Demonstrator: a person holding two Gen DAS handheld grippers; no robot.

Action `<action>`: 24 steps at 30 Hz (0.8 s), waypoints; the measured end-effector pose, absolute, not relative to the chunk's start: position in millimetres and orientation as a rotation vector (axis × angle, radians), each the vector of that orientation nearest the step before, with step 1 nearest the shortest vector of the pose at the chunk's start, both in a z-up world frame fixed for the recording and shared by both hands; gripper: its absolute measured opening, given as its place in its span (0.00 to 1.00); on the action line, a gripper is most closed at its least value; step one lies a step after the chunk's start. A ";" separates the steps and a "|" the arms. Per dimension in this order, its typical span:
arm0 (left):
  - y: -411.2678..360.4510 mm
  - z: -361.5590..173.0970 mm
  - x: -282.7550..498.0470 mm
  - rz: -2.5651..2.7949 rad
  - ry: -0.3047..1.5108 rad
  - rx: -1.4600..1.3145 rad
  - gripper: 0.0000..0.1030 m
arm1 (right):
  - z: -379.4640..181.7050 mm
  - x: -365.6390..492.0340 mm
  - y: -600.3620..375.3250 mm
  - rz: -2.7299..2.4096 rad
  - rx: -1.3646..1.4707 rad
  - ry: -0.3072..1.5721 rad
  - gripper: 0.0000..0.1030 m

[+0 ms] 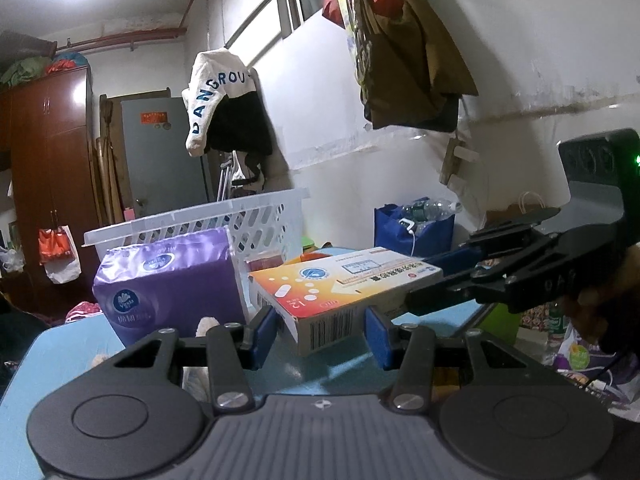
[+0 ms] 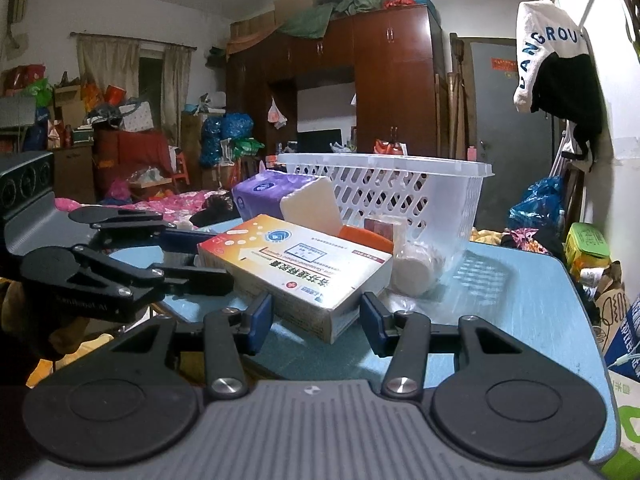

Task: Organize objects

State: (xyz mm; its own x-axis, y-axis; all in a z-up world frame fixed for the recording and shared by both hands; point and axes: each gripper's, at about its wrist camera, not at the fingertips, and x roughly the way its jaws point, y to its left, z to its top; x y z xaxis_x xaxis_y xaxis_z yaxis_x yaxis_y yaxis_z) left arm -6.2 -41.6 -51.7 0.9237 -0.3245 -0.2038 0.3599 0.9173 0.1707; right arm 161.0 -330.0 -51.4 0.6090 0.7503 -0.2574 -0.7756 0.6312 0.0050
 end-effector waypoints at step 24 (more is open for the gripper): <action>-2.6 61.0 100.1 -0.289 0.163 0.150 0.51 | 41.8 252.5 -277.9 0.871 -0.173 0.219 0.50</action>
State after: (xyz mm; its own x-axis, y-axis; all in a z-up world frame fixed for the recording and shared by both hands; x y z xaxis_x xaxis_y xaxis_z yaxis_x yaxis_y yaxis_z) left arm 100.1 -2.6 61.0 0.9456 -0.2701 -0.1812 0.2943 0.9478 0.1231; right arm 252.5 -277.9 41.8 0.6239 0.7369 -0.2603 -0.7723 0.6323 -0.0612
